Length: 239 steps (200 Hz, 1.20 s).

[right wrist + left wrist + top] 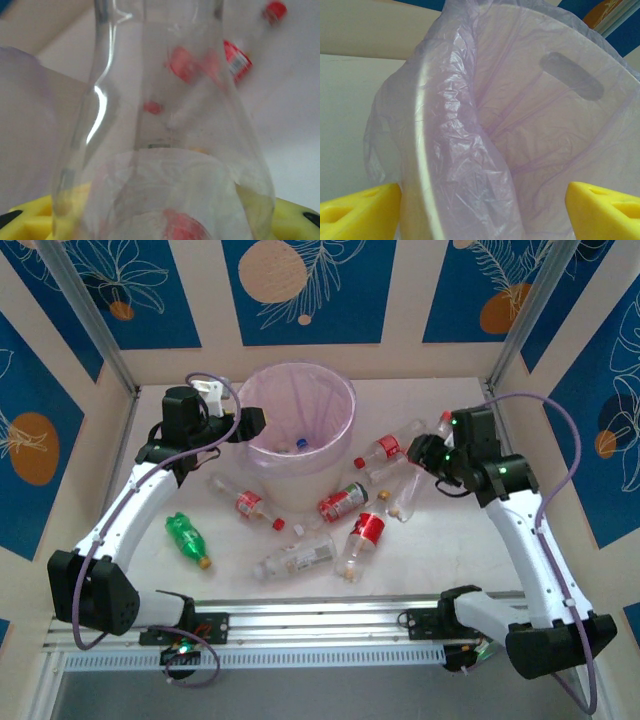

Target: Put the plastic bottles in the bin

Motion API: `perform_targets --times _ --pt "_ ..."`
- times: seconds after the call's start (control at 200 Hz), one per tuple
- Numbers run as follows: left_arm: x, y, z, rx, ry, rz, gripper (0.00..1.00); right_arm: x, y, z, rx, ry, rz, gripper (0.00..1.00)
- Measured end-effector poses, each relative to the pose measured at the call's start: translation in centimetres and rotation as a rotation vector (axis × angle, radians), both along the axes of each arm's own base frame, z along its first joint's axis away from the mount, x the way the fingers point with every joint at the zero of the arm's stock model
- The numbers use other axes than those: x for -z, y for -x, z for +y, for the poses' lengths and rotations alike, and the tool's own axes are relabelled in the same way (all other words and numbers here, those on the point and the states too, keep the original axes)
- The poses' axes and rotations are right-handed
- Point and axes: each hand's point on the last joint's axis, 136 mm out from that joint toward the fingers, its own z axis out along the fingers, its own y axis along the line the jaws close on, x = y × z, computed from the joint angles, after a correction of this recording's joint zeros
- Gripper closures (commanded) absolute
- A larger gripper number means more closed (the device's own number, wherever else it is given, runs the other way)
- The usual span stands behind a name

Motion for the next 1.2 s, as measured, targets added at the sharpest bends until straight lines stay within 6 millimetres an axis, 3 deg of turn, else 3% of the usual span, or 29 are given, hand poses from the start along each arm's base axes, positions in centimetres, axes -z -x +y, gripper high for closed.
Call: perform_targets --times 0.155,0.325,0.46,0.625,0.75,0.855,0.93,1.195 --pt "0.0 0.0 0.0 0.001 0.000 0.000 0.16 -6.6 -1.7 1.6 -0.057 -0.035 -0.197 0.53" --pt "0.0 0.0 -0.1 0.001 -0.001 -0.001 0.16 -12.9 -3.9 5.0 -0.175 -0.107 -0.375 0.57" --pt "0.0 0.0 -0.1 0.000 -0.001 -0.001 0.16 -15.9 -5.6 9.0 -0.303 -0.166 -0.459 0.61" --pt "0.0 0.0 -0.1 0.000 0.000 -0.003 0.16 -17.7 -7.0 14.6 -0.459 -0.201 -0.513 0.63" --pt "0.0 0.0 -0.1 0.002 -0.001 -0.003 0.16 -18.1 -8.2 18.1 -0.543 -0.193 -0.530 0.63" --pt "-0.1 0.0 -0.1 0.001 -0.001 -0.004 0.16 -16.9 -9.5 20.7 -0.600 -0.170 -0.513 0.69" --pt "-0.1 0.0 -0.2 0.002 -0.001 -0.004 0.16 -15.1 -10.3 22.4 -0.640 -0.143 -0.479 0.76" --pt "-0.1 0.0 -0.2 0.003 -0.001 -0.005 0.16 -7.7 -12.9 27.7 -0.777 -0.023 -0.329 0.77"
